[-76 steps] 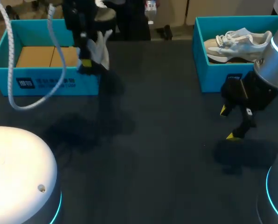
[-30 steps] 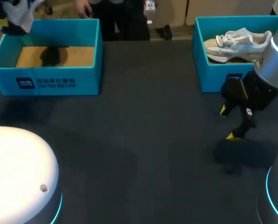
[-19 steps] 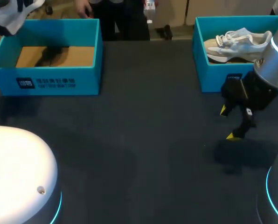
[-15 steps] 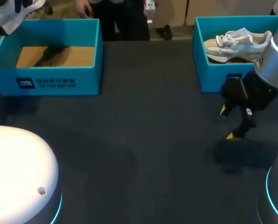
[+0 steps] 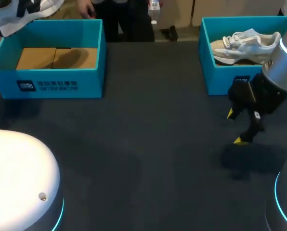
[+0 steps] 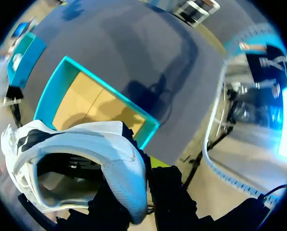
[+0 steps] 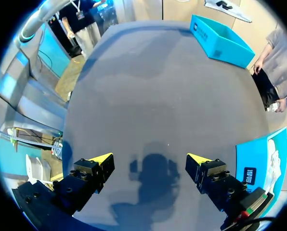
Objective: Take the shoe out of the shoebox, open the shoe tongue, remove and reinsert the insole, then place the shoe into the shoebox
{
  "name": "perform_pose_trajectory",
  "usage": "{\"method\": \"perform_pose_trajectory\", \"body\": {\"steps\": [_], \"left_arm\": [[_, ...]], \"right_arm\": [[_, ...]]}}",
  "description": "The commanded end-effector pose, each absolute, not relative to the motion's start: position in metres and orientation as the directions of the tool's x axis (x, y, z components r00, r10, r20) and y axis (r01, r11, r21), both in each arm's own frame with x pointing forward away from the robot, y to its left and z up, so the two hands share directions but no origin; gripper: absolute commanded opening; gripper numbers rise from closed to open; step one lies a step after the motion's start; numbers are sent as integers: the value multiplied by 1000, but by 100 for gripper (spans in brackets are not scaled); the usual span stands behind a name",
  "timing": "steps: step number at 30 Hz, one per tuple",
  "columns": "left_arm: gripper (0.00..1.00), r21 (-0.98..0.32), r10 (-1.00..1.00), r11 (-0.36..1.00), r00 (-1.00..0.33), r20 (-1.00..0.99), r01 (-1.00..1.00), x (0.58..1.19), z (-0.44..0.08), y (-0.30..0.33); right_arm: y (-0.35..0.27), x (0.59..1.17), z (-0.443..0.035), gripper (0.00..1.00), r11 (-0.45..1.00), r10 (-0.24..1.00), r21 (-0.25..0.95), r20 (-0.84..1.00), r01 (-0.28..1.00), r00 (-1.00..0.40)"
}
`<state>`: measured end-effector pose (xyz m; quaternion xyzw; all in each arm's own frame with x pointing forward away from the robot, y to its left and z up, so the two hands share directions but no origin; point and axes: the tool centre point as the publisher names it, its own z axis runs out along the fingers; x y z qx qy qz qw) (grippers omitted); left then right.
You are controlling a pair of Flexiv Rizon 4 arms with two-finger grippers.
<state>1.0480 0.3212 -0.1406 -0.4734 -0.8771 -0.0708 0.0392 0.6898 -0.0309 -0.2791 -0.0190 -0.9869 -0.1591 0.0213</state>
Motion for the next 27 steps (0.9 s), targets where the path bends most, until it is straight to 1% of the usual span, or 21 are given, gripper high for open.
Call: {"method": "perform_pose_trajectory", "body": {"steps": [1,11,12,13,15,16,19,20,22,25,27], "left_arm": [[0,60,973,165,-173,155,984,1057,-139,341],[0,60,973,165,-173,155,984,1057,-139,341],[0,73,974,126,-138,181,989,1060,-142,340],[0,93,974,118,-134,182,989,1063,-144,340],[0,71,979,103,-113,169,992,1068,-145,339],[0,94,977,114,-128,168,989,1073,-146,339],[0,113,977,94,-114,183,989,1083,-153,335],[0,114,980,59,-80,185,992,1083,-157,333],[0,112,974,29,-54,222,993,1085,-165,329],[0,66,978,1,-15,208,998,1091,-173,327],[0,66,978,1,-15,208,998,1091,-173,327]], "right_arm": [[-30,690,-280,100,950,31,310,47,44,-998],[-30,690,-280,100,950,31,310,47,44,-998],[-30,690,-280,100,950,31,310,47,44,-998],[-30,690,-280,100,950,31,310,47,44,-998],[-30,690,-280,100,950,31,310,47,44,-998],[-30,690,-280,100,950,31,310,47,44,-998],[-30,690,-280,100,950,31,310,47,44,-998],[-30,690,-280,100,950,31,310,47,44,-998],[-30,690,-280,100,950,31,310,47,44,-998],[-30,690,-280,100,950,31,310,47,44,-998],[-30,690,-280,100,950,31,310,47,44,-998]]}}
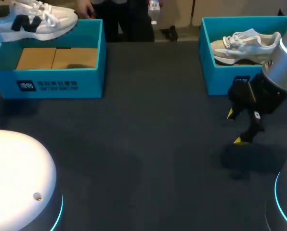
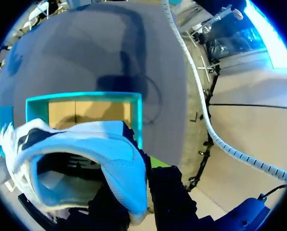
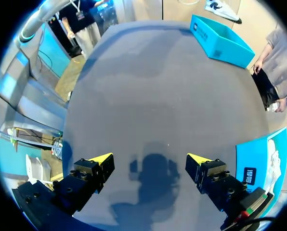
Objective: Take the shoe out of the shoebox, open the shoe tongue, remove and reinsert the insole, then place the shoe into the shoebox
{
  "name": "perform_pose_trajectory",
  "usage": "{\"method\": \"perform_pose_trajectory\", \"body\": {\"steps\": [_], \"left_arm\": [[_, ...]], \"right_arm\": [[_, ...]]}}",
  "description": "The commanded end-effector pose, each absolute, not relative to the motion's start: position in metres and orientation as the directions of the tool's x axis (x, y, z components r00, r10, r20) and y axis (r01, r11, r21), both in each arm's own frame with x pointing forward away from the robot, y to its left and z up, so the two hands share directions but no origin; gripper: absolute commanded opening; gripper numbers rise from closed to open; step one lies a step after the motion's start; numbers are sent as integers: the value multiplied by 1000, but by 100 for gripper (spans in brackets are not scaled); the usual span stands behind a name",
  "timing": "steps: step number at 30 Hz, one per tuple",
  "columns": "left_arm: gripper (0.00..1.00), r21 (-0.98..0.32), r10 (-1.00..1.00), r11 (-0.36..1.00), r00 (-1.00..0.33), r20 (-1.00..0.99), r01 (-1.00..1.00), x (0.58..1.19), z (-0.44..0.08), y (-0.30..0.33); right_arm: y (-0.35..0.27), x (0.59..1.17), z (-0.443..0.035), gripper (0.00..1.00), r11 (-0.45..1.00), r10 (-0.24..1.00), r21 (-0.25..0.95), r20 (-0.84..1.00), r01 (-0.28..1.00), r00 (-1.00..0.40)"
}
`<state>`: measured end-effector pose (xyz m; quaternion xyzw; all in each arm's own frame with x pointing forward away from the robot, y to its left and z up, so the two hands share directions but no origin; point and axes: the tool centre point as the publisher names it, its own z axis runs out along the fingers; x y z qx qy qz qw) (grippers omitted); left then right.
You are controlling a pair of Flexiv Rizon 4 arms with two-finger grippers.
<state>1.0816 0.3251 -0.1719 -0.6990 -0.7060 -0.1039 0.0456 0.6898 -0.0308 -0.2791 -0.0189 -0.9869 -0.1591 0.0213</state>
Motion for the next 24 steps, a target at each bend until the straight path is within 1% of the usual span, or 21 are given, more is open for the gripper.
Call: {"method": "perform_pose_trajectory", "body": {"steps": [1,9,12,14,15,24], "left_arm": [[0,66,978,1,-15,208,998,1091,-173,327],[0,66,978,1,-15,208,998,1091,-173,327],[0,91,978,-27,8,207,995,1099,-188,311],[0,114,975,-20,-6,221,993,1106,-199,304],[0,105,977,-32,9,214,994,1108,-204,301],[0,87,970,-7,-14,242,996,1123,-236,296]], "right_arm": [[-30,690,-280,100,950,31,310,47,44,-998],[-30,690,-280,100,950,31,310,47,44,-998],[-30,690,-280,100,950,31,310,47,44,-998],[-30,690,-280,100,950,31,310,47,44,-998],[-30,690,-280,100,950,31,310,47,44,-998],[-30,690,-280,100,950,31,310,47,44,-998]]}}
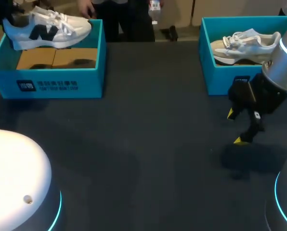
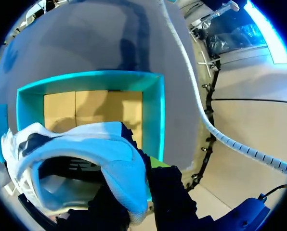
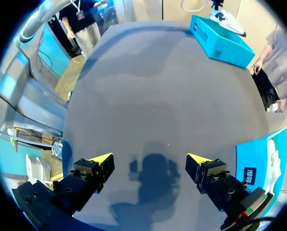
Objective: Take the shoe out of the shoebox, open the shoe tongue, remove and reinsert the insole, then place the shoe into the shoebox
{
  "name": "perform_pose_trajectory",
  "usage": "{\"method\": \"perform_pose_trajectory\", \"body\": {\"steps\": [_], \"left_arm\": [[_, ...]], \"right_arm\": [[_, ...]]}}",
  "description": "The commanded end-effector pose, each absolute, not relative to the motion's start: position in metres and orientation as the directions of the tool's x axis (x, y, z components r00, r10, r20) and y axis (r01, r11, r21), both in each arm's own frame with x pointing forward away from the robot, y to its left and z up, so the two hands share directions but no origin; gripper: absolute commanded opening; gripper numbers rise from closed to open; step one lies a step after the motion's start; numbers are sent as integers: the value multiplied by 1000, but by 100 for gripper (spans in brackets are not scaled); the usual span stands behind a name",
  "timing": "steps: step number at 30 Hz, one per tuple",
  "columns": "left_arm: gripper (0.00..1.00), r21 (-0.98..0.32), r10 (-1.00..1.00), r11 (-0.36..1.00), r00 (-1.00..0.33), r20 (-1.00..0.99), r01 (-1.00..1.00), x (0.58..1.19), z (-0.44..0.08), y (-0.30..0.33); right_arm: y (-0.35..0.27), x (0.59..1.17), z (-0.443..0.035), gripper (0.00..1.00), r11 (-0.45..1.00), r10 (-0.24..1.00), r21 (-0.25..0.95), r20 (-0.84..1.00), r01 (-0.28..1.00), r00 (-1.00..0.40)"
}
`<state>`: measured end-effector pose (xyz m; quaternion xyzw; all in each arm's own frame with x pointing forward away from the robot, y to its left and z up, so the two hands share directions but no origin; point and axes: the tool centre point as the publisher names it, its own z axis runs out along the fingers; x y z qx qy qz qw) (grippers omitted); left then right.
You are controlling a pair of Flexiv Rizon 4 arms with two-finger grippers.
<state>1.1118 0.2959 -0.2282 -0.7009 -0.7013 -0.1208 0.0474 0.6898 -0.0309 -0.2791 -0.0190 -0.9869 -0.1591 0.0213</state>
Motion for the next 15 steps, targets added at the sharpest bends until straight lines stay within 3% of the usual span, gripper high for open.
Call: {"method": "perform_pose_trajectory", "body": {"steps": [1,15], "left_arm": [[0,84,969,-5,-15,245,996,1124,-238,296],[0,71,958,-18,-3,287,997,1118,-274,292]], "right_arm": [[-30,690,-280,100,950,31,310,47,44,-998],[-30,690,-280,100,950,31,310,47,44,-998]]}}
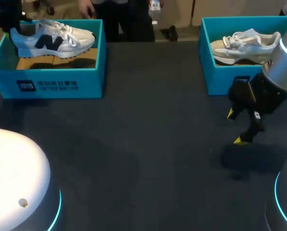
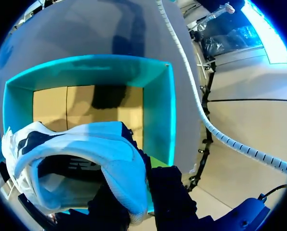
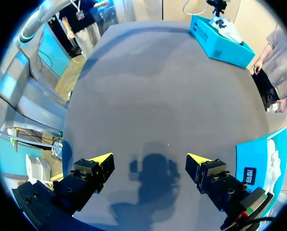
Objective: Take the shoe out of the shoebox, open the shoe tongue, remove and reinsert the insole, then place the shoe into the shoebox
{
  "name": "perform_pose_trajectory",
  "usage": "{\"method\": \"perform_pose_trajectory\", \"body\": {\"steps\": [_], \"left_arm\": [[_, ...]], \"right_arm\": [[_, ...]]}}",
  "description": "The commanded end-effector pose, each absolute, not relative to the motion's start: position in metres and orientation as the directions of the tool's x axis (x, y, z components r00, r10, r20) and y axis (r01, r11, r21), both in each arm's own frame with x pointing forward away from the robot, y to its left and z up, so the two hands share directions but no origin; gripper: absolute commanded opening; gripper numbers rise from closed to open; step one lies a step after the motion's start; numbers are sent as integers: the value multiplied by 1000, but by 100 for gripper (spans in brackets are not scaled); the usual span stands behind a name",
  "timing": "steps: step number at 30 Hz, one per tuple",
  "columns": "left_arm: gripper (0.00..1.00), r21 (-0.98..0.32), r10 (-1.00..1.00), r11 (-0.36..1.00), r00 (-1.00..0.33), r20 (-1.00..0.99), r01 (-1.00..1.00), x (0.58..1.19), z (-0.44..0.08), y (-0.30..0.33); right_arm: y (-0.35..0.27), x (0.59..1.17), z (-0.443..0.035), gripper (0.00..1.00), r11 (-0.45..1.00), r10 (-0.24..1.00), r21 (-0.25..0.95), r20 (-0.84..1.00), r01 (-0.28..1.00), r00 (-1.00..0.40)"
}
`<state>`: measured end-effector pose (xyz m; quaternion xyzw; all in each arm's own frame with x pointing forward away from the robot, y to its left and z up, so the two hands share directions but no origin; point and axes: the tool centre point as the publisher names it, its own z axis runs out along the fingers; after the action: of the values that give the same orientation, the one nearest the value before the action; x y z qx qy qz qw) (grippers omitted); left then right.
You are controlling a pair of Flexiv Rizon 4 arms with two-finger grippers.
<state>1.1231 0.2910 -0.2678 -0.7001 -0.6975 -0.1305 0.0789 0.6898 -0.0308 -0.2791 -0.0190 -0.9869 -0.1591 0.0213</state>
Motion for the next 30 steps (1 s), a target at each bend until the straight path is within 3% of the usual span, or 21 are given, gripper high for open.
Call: {"method": "perform_pose_trajectory", "body": {"steps": [1,19,30], "left_arm": [[0,68,958,-20,0,286,997,1115,-276,293],[0,28,966,-23,15,260,999,1100,-272,300],[0,6,959,-36,33,283,999,1094,-310,299]], "right_arm": [[-30,690,-280,100,950,31,310,47,44,-998],[-30,690,-280,100,950,31,310,47,44,-998],[-30,690,-280,100,950,31,310,47,44,-998]]}}
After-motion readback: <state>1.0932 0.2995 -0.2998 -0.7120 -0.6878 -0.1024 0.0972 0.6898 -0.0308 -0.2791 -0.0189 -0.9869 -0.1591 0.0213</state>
